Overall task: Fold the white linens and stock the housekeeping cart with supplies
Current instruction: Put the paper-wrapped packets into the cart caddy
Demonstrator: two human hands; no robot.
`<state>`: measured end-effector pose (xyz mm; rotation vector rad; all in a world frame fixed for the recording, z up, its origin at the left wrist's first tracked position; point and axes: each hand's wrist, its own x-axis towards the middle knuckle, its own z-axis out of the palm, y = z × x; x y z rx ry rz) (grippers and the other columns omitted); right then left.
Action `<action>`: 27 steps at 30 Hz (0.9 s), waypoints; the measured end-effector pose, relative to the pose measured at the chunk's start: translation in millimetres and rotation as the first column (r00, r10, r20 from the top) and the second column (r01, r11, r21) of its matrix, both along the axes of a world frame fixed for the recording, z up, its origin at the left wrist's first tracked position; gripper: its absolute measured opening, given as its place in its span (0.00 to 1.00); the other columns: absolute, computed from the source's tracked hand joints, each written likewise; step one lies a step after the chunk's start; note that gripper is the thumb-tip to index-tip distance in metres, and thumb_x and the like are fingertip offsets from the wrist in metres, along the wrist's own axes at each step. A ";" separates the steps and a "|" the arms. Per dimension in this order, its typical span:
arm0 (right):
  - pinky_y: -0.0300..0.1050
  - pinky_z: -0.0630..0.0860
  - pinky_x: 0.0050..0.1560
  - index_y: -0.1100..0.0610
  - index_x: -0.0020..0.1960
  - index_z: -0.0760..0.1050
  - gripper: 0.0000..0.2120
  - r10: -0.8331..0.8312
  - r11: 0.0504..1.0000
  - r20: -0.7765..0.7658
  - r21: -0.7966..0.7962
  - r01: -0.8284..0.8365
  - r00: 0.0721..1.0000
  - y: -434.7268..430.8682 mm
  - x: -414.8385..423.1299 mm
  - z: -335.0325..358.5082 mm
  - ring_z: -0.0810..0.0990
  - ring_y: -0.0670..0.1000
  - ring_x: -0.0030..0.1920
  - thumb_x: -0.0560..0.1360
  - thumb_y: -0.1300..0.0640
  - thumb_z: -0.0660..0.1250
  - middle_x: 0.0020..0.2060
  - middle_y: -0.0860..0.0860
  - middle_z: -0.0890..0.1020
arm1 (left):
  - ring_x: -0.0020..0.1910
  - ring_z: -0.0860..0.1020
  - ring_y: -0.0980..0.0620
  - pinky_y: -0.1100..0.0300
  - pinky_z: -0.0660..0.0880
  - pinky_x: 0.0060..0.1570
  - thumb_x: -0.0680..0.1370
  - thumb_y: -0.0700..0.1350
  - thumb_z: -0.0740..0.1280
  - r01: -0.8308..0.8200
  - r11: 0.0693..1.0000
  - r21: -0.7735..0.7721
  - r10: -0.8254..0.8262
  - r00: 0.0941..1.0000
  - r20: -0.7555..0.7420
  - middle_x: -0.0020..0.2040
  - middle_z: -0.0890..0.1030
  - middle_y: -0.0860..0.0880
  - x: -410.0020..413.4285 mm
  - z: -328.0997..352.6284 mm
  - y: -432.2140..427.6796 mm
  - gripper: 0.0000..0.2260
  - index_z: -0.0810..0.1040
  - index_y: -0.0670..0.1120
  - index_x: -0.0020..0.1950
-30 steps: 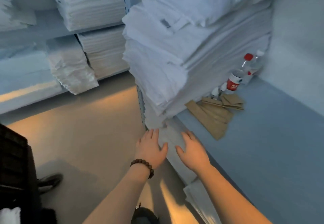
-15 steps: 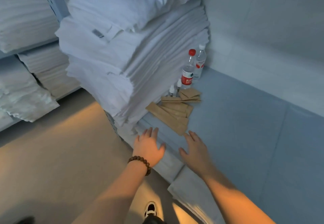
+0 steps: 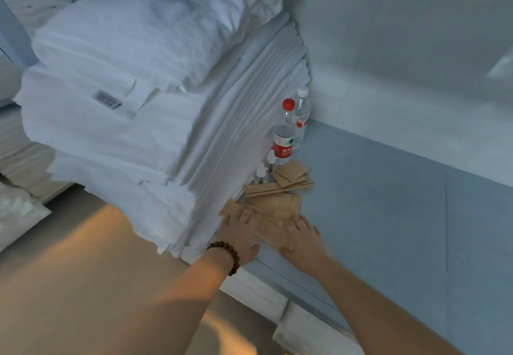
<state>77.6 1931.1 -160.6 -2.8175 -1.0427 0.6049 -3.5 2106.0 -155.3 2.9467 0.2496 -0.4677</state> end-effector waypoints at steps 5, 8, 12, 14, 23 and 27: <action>0.57 0.48 0.75 0.52 0.78 0.48 0.34 0.071 0.996 0.014 -0.051 -0.071 0.997 15.4 16.7 -8.3 0.45 0.55 0.77 0.78 0.45 0.60 0.77 0.52 0.49 | 0.77 0.43 0.44 0.43 0.46 0.74 0.80 0.54 0.58 0.091 0.994 0.058 -0.090 0.996 -0.022 0.79 0.45 0.46 28.6 -17.6 12.1 0.31 0.49 0.48 0.79; 0.58 0.45 0.75 0.52 0.78 0.48 0.31 0.140 0.989 0.024 -0.054 -0.138 0.990 21.6 19.8 -15.2 0.43 0.54 0.77 0.80 0.46 0.56 0.78 0.50 0.50 | 0.77 0.44 0.45 0.42 0.45 0.74 0.82 0.54 0.53 0.065 0.998 0.023 -0.064 0.998 -0.010 0.79 0.45 0.47 29.0 -30.2 10.4 0.28 0.49 0.50 0.79; 0.59 0.41 0.74 0.51 0.78 0.42 0.28 0.191 0.978 0.006 -0.091 -0.189 0.982 8.6 8.3 -27.6 0.40 0.52 0.77 0.83 0.51 0.50 0.78 0.47 0.45 | 0.77 0.41 0.46 0.43 0.39 0.73 0.82 0.55 0.52 0.016 1.000 -0.004 -0.016 1.000 -0.001 0.79 0.44 0.49 10.7 -46.4 -7.3 0.29 0.44 0.50 0.79; 0.58 0.39 0.74 0.51 0.78 0.41 0.27 0.190 0.978 0.000 -0.092 -0.189 0.982 -2.1 5.0 -30.5 0.39 0.51 0.77 0.83 0.53 0.49 0.78 0.47 0.43 | 0.77 0.40 0.46 0.44 0.37 0.72 0.82 0.55 0.50 -0.003 1.000 -0.004 0.003 1.000 0.006 0.79 0.43 0.49 6.8 -49.3 -18.1 0.28 0.43 0.50 0.79; 0.46 0.41 0.75 0.53 0.76 0.57 0.24 0.191 0.975 0.134 0.090 -0.203 0.972 -39.1 -3.8 -31.3 0.56 0.47 0.75 0.80 0.60 0.54 0.75 0.48 0.61 | 0.70 0.60 0.44 0.47 0.52 0.71 0.79 0.46 0.61 -0.039 0.999 0.035 0.034 0.990 0.135 0.70 0.65 0.48 -5.8 -43.0 -55.5 0.20 0.64 0.49 0.71; 0.44 0.58 0.70 0.53 0.72 0.64 0.22 0.174 0.958 0.201 0.190 -0.213 0.964 -42.3 -12.7 -30.9 0.66 0.53 0.66 0.78 0.61 0.57 0.67 0.50 0.68 | 0.63 0.67 0.45 0.50 0.60 0.65 0.77 0.42 0.63 -0.050 0.996 0.079 0.034 0.979 0.199 0.62 0.69 0.49 -4.0 -33.8 -62.2 0.15 0.68 0.49 0.63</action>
